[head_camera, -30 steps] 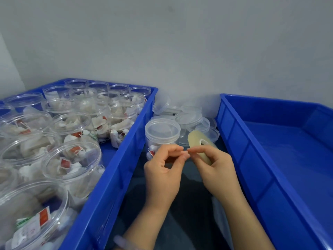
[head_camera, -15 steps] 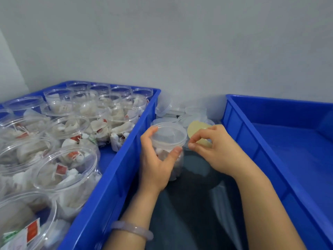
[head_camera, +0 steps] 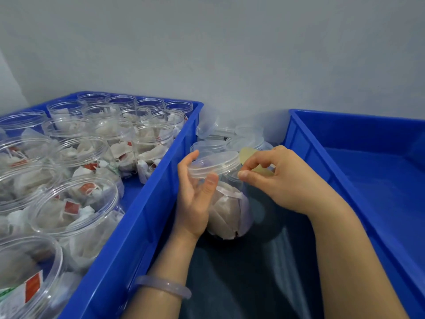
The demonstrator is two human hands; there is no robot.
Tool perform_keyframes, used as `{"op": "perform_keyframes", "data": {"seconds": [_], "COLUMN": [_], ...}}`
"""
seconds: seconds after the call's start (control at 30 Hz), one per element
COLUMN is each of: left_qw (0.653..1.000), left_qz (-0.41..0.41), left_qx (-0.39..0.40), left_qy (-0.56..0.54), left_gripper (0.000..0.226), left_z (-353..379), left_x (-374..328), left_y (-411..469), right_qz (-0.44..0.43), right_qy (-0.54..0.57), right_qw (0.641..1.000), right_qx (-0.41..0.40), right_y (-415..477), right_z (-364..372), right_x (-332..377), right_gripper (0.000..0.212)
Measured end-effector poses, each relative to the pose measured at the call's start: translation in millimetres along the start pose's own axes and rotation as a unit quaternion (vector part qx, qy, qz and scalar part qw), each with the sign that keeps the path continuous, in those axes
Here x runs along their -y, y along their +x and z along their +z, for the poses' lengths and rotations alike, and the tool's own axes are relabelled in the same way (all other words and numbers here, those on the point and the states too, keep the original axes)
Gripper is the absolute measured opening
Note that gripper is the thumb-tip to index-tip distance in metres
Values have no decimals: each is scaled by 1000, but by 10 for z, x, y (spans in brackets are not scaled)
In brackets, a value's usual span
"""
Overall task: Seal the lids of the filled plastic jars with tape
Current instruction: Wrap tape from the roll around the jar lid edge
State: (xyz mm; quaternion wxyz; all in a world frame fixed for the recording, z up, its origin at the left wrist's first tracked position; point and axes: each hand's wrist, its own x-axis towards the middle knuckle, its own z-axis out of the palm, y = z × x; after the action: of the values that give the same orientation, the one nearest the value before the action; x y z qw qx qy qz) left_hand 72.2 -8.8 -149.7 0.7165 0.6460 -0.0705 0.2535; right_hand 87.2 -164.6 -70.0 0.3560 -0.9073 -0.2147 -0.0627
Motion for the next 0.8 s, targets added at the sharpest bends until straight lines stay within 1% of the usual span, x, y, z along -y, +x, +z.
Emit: {"op": "perform_keyframes", "data": {"seconds": [0.1, 0.2, 0.33, 0.47, 0.53, 0.63, 0.73, 0.8], "left_qw": [1000, 1000, 1000, 999, 999, 996, 991, 989], "left_qz": [7, 17, 28, 34, 21, -19, -62, -89], "left_qx": [2, 4, 9, 17, 12, -21, -67, -77], "left_qy": [0, 1, -4, 3, 22, 79, 98, 84], "left_gripper": [58, 47, 55, 58, 66, 84, 82, 89], "left_z": [-3, -2, -20, -12, 4, 35, 39, 18], "left_x": [19, 25, -1, -65, -101, -156, -210, -218], "left_y": [-17, -17, -29, -35, -17, 25, 65, 72], "right_qz": [2, 0, -2, 7, 14, 25, 22, 4], "right_qy": [10, 8, 21, -9, -31, -43, -28, -7], "right_qw": [1000, 1000, 1000, 1000, 999, 999, 999, 999], "right_qx": [-6, 6, -5, 0, 4, -9, -28, -31], "right_y": [-6, -3, 1, 14, 17, 7, 3, 9], "right_z": [-8, -22, -6, -5, -3, 47, 123, 146], "right_x": [-7, 6, 13, 4, -12, -19, 45, 82], "right_gripper": [15, 16, 18, 15, 17, 17, 15, 19]}}
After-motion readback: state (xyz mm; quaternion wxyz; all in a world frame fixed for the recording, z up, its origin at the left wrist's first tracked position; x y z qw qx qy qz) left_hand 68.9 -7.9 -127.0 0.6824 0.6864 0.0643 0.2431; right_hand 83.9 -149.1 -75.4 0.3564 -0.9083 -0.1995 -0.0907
